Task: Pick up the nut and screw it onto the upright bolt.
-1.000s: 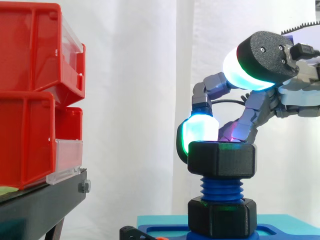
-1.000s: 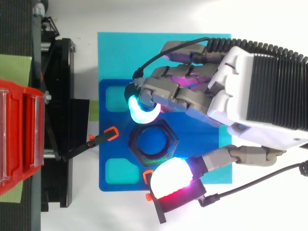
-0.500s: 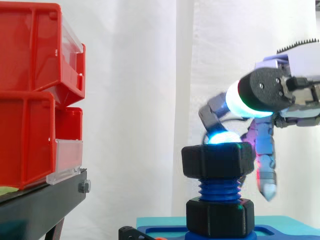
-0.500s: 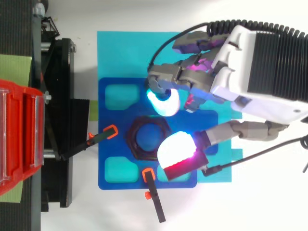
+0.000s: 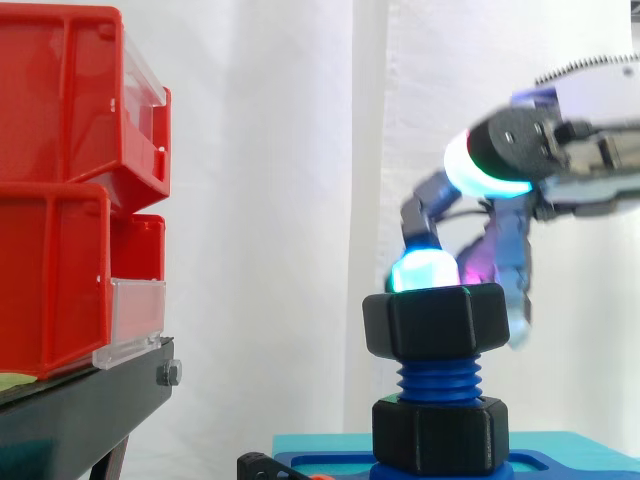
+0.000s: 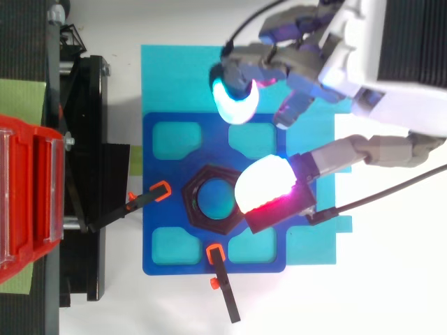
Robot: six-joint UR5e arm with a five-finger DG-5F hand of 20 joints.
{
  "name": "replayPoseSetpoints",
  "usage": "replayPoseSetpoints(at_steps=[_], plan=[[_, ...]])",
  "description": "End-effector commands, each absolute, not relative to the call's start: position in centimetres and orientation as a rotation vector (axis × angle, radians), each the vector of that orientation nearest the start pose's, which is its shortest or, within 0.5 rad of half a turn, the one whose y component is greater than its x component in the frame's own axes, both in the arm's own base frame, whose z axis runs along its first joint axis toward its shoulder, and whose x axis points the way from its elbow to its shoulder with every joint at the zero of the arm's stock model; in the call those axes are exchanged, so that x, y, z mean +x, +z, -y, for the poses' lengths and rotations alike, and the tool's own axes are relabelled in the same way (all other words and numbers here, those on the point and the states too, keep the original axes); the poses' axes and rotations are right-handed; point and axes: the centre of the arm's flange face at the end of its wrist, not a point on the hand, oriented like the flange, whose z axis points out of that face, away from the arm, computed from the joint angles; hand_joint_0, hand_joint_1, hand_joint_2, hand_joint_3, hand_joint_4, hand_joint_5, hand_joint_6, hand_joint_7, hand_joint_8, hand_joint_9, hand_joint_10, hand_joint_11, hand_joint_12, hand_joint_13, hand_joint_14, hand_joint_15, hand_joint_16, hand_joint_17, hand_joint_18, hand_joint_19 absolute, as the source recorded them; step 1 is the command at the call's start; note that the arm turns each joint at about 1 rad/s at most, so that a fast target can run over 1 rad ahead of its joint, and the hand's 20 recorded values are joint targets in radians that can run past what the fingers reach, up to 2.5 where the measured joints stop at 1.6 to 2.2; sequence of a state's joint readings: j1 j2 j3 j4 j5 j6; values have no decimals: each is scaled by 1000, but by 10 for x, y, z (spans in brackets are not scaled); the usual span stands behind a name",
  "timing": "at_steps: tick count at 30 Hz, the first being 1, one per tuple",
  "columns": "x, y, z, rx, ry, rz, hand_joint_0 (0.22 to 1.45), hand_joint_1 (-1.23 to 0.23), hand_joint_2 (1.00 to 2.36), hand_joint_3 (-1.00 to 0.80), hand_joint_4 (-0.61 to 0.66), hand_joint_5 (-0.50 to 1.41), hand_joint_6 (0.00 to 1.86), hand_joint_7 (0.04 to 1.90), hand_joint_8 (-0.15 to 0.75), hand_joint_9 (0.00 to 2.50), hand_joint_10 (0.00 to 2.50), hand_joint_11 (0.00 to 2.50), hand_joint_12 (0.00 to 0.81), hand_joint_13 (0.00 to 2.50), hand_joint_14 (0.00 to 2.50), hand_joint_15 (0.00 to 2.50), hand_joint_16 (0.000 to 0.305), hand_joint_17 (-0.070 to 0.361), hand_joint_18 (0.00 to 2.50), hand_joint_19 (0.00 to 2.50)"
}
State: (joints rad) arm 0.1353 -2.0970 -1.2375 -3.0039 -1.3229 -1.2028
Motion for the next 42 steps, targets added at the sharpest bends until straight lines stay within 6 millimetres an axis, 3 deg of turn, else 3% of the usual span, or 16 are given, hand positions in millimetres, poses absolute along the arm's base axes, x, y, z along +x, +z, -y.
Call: replayPoseSetpoints(at_steps=[1, 7, 11, 14, 15, 16, 18, 27, 35, 42], plan=[[709, 394, 72, 357, 200, -1589, 473, -205, 1000, -500, 283, -71, 504, 869, 309, 1308, 1, 16, 316, 937, 0, 0, 41, 92, 716, 0], [715, 405, 72, 301, 228, -1543, 464, -192, 1000, -500, 240, -115, 502, 691, 287, 1082, 0, 0, 330, 798, 0, 0, 48, 108, 632, 0], [726, 405, 62, 240, 266, -1484, 449, -166, 1000, -500, 176, -155, 501, 600, 237, 727, 0, 0, 346, 474, 0, 0, 49, 110, 216, 0], [735, 388, 56, 221, 279, -1478, 440, -158, 1000, -500, 127, -186, 500, 549, 208, 448, 0, 0, 350, 236, 0, 0, 48, 109, 0, 0], [736, 387, 56, 219, 281, -1472, 438, -157, 1000, -500, 118, -192, 500, 539, 202, 390, 0, 0, 356, 170, 0, 0, 49, 110, 0, 0], [742, 371, 54, 216, 282, -1485, 436, -155, 1000, -500, 105, -198, 500, 532, 196, 332, 0, 0, 355, 120, 0, 0, 51, 114, 0, 0], [745, 367, 52, 220, 291, -1482, 431, -120, 1000, -500, 99, -204, 500, 536, 192, 236, 0, 0, 359, 32, 0, 0, 51, 115, 0, 0], [744, 357, 40, 216, 295, -1523, 430, -76, 1000, -500, 103, -201, 500, 543, 184, 184, 0, 0, 358, 0, 0, 0, 53, 119, 0, 0], [736, 329, 33, 235, 323, -1575, 432, -65, 1000, -500, 133, -182, 501, 560, 200, 237, 0, 0, 359, 21, 0, 0, 52, 118, 0, 0], [735, 331, 31, 242, 333, -1578, 433, -86, 1000, -500, 153, -170, 501, 579, 215, 311, 0, 0, 360, 94, 0, 0, 52, 118, 0, 0]])
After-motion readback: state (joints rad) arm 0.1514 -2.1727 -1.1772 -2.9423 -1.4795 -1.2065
